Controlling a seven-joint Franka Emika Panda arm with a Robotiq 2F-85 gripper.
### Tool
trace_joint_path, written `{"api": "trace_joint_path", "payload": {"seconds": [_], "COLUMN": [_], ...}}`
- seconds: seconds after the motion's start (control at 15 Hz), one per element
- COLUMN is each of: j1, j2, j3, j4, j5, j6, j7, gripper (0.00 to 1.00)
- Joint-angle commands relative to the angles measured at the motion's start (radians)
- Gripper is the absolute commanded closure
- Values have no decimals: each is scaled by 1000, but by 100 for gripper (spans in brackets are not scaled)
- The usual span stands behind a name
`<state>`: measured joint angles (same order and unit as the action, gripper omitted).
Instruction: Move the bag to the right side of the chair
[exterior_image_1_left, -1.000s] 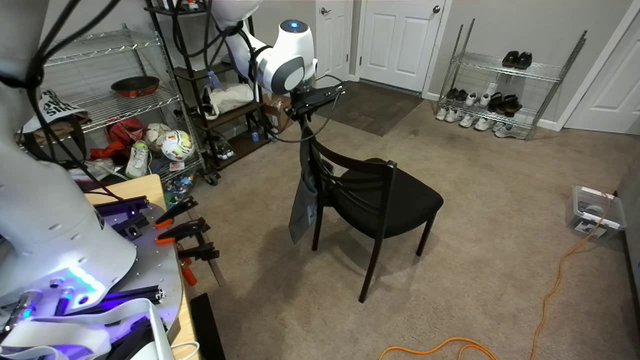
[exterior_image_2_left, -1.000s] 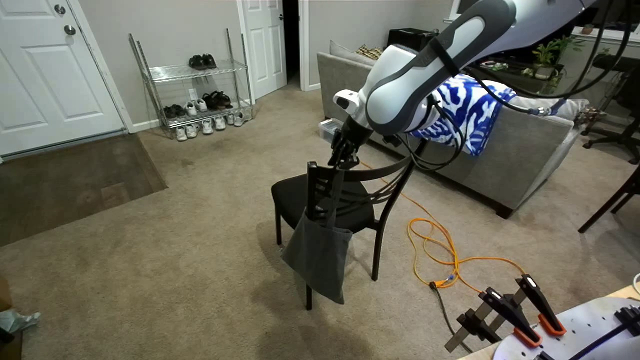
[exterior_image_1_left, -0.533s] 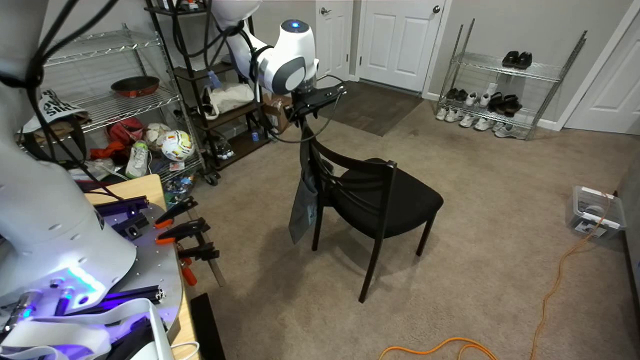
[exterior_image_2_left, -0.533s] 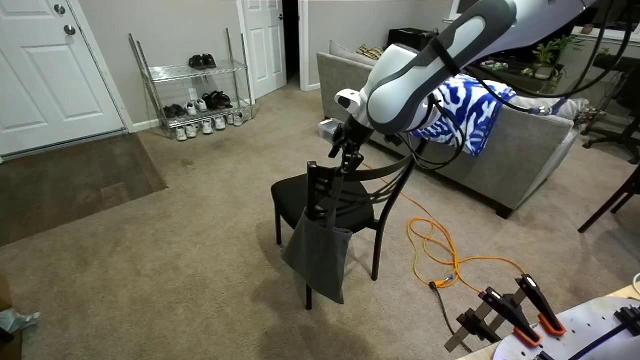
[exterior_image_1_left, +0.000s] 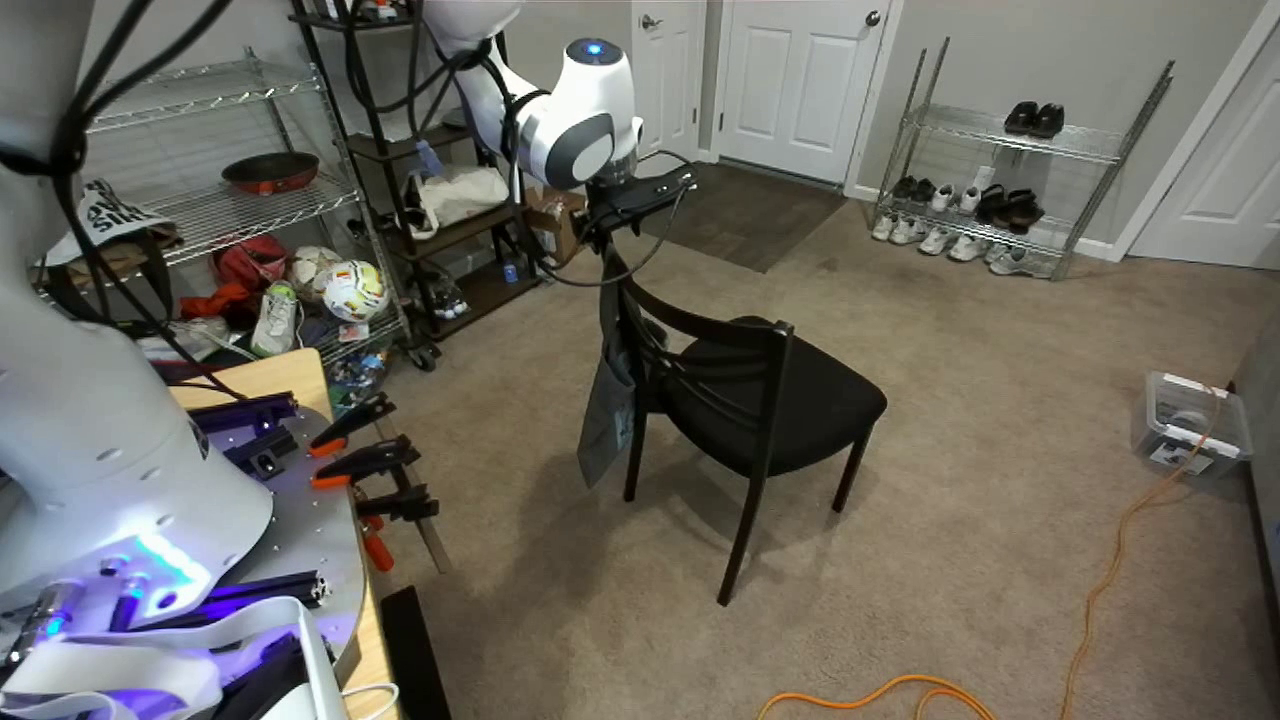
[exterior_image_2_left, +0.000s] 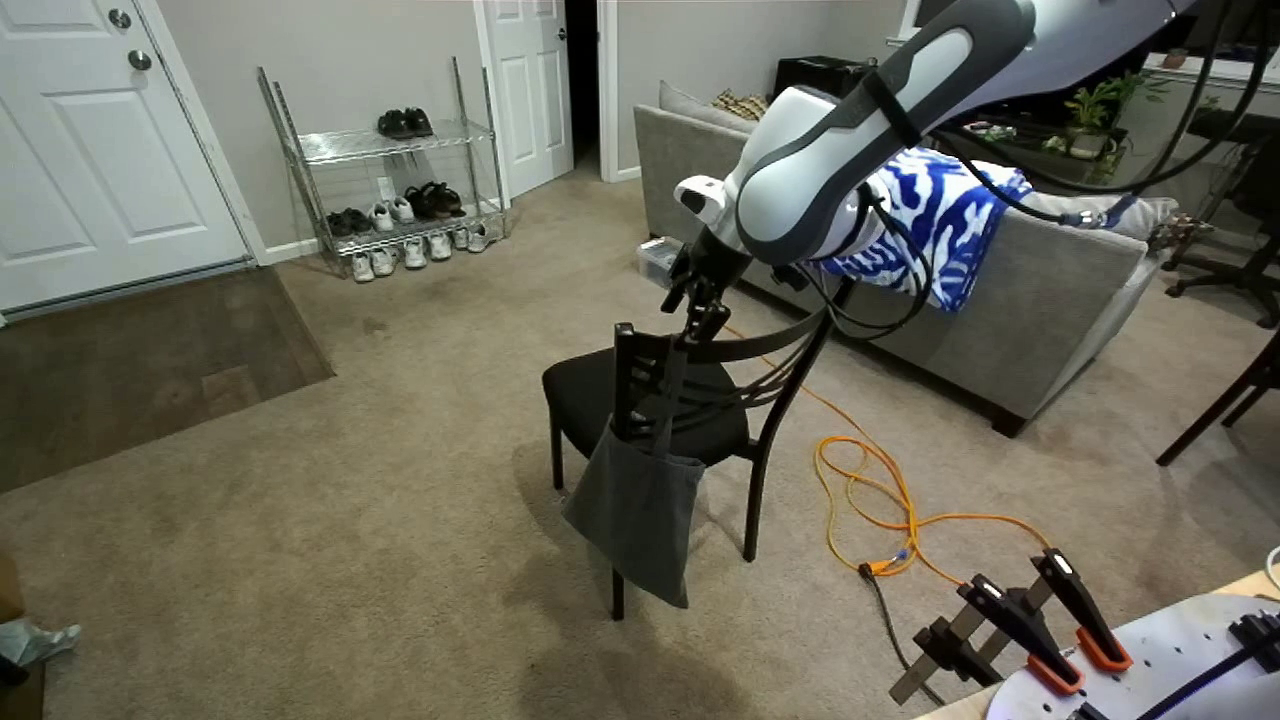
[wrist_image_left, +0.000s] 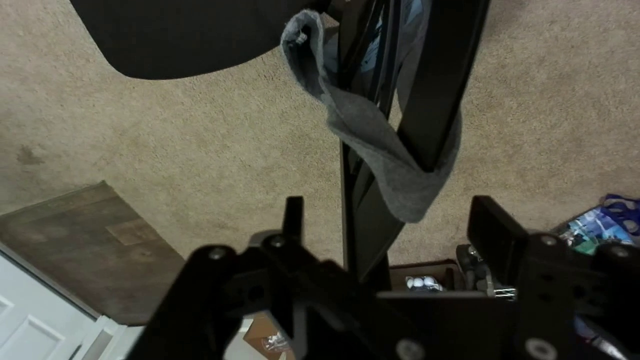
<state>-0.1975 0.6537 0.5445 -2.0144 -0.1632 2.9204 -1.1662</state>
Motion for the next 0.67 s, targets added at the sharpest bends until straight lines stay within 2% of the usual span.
{"api": "trace_joint_path", "payload": {"seconds": [0.0,0.47,0.6], "j1": [-21,-23,-25], "j2": [-40,-41,-45], "j3": [13,16,21], "j4": [-45,-54,-63], "j5": [42,47,47], "j6": [7,4,7], "j7": [-17,-18,-20], "gripper": [47,92,99]}}
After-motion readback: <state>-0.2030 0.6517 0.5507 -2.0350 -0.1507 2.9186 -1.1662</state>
